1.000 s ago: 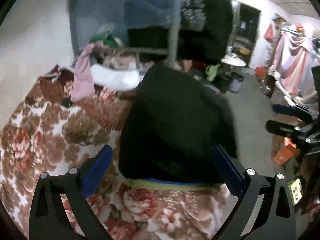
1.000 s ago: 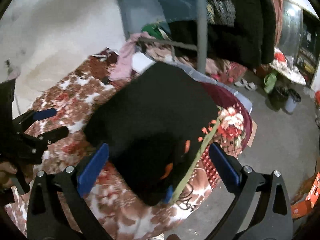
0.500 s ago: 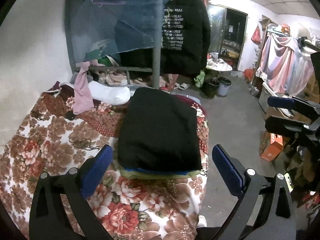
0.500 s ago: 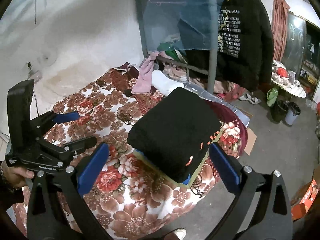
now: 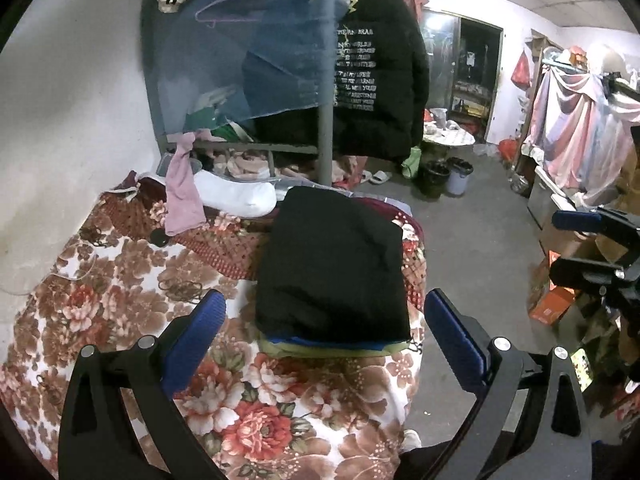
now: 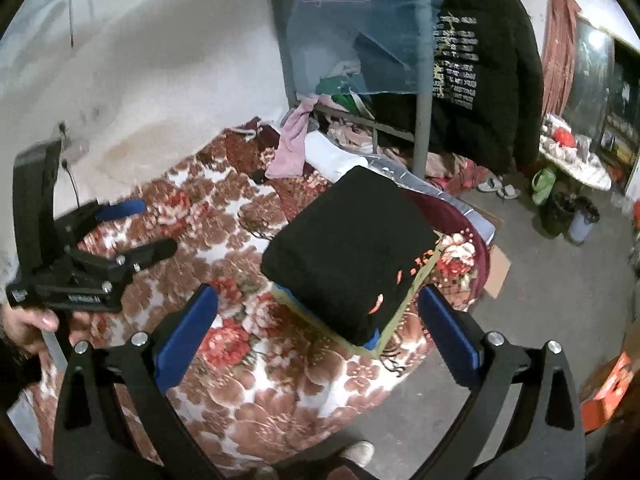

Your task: Fold large clothes

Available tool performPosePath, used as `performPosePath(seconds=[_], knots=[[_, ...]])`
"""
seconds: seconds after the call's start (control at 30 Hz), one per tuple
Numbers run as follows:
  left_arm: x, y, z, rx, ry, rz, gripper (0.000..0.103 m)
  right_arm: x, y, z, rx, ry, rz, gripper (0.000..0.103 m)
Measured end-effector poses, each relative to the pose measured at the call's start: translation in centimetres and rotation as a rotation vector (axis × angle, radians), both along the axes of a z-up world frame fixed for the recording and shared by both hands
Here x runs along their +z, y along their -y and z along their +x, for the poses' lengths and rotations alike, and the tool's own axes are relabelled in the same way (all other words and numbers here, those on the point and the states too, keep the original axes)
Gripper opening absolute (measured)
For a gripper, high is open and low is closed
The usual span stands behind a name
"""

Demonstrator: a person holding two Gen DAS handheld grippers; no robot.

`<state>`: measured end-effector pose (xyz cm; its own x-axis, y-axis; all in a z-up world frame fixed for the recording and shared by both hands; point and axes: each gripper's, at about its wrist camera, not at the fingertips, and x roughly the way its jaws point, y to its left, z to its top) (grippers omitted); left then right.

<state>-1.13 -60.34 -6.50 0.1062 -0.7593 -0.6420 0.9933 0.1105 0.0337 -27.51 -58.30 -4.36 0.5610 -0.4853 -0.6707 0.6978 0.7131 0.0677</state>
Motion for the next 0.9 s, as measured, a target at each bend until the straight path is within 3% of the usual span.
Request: performPosePath(seconds=[0.43, 0.9], knots=[[0.3, 1.3, 0.1, -0.082, 0.001, -0.002, 0.098, 1.1, 1.1, -0.9, -0.079, 0.045, 0.04, 0.098], [0.1, 1.1, 1.2, -0.048, 0.003, 0.003, 0.098, 0.8, 0.8, -0.7, -0.072, 0.023, 0.056, 0.098]])
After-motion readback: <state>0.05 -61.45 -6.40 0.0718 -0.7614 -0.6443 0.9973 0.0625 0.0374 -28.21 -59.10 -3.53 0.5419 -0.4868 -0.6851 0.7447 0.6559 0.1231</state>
